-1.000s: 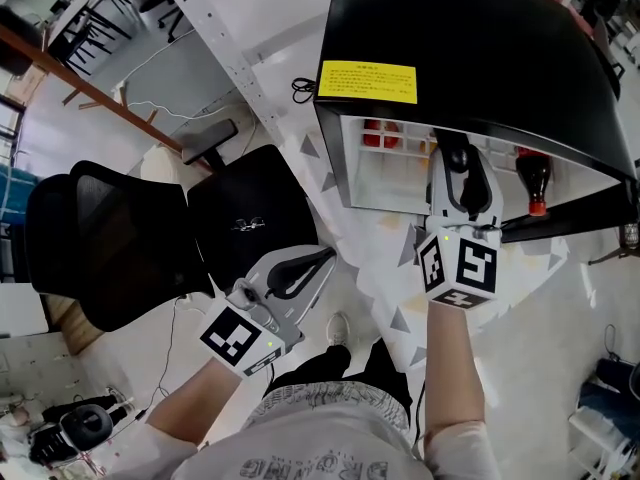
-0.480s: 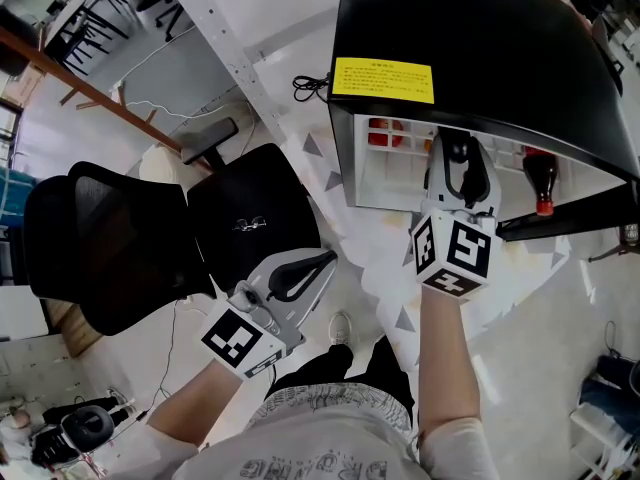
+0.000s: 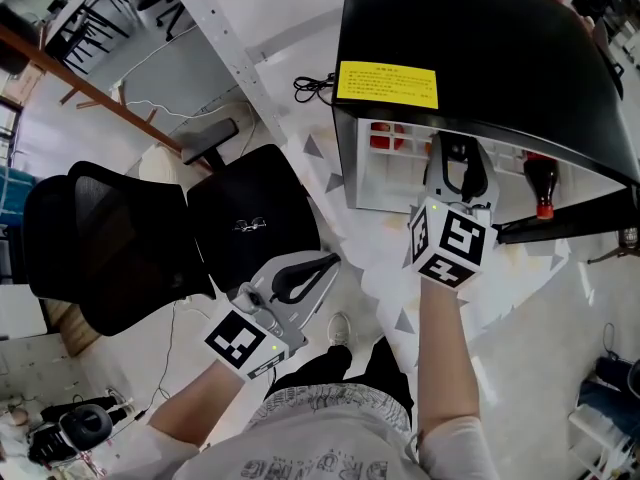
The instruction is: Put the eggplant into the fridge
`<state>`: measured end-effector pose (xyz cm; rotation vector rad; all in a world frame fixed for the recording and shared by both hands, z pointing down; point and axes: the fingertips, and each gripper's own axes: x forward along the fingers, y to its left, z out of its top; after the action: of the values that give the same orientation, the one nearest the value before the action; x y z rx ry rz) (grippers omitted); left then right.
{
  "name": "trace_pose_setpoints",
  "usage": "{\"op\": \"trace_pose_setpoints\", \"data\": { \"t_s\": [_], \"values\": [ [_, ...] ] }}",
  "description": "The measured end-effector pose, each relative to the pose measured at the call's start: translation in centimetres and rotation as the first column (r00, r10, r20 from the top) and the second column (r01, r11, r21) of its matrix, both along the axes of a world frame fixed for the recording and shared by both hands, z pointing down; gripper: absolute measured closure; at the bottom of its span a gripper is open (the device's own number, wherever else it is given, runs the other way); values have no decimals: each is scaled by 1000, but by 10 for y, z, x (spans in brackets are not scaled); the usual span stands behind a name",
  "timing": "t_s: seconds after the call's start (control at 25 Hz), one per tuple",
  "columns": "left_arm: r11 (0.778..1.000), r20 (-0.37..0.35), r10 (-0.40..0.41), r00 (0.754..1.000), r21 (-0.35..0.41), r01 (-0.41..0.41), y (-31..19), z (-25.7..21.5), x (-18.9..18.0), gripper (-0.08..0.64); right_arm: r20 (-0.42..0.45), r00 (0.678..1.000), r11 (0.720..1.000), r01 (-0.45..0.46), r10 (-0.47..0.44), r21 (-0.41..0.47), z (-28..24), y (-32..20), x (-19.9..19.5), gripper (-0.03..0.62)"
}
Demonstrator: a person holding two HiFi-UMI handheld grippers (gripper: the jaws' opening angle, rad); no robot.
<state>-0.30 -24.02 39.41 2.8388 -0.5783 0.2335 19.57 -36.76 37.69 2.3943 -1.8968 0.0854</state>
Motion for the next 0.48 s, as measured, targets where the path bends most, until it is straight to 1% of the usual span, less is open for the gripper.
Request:
{"op": "trace_pose_setpoints", "data": {
  "t_s": [0.16,0.32,0.48],
  "values": [
    [1000,0,3,1000,-1,-3,1,0,3,549,-7,1000,1000,-7,7,-7,1,-2,1,399],
    [1000,-5,2,1000,1,-2,1,-2,4,549,-36,999,1000,-10,9,-25,2,-5,0,399],
    [1000,-1,-1,1000,1,1,1,-2,5,549,-37,999,999,9,-11,-36,3,-9,-2,379]
  ]
}}
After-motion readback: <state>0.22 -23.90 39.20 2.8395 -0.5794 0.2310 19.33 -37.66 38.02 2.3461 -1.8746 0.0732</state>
